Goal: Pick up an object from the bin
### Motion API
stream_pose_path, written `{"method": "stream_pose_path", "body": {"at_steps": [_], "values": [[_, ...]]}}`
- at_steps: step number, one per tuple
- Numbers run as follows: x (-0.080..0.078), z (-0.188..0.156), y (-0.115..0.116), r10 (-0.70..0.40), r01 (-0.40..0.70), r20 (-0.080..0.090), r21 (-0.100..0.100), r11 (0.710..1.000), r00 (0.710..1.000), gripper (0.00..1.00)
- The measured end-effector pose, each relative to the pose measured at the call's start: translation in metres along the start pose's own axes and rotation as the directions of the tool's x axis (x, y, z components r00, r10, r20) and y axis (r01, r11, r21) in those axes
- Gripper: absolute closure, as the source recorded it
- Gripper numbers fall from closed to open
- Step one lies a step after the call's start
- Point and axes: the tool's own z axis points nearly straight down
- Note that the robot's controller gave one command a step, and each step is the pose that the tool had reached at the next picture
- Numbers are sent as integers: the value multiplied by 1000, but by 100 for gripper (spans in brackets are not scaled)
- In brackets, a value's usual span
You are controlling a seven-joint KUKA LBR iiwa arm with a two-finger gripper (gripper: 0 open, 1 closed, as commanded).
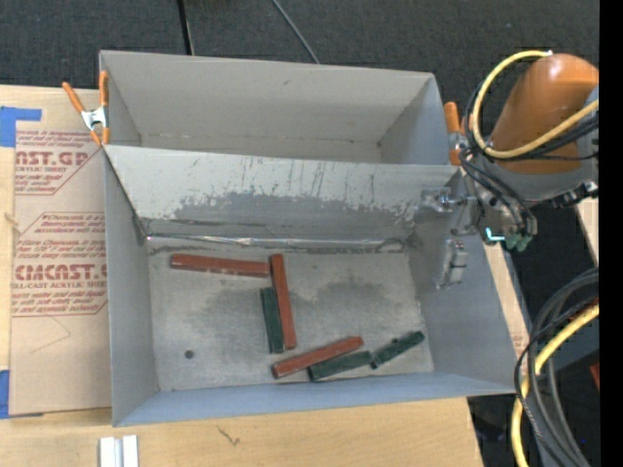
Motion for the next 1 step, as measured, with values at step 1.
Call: {"method": "stream_pose_path", "body": {"at_steps": [1], "values": [[-2,-4,0,-1,1,7,1,1000,1000,0]]}}
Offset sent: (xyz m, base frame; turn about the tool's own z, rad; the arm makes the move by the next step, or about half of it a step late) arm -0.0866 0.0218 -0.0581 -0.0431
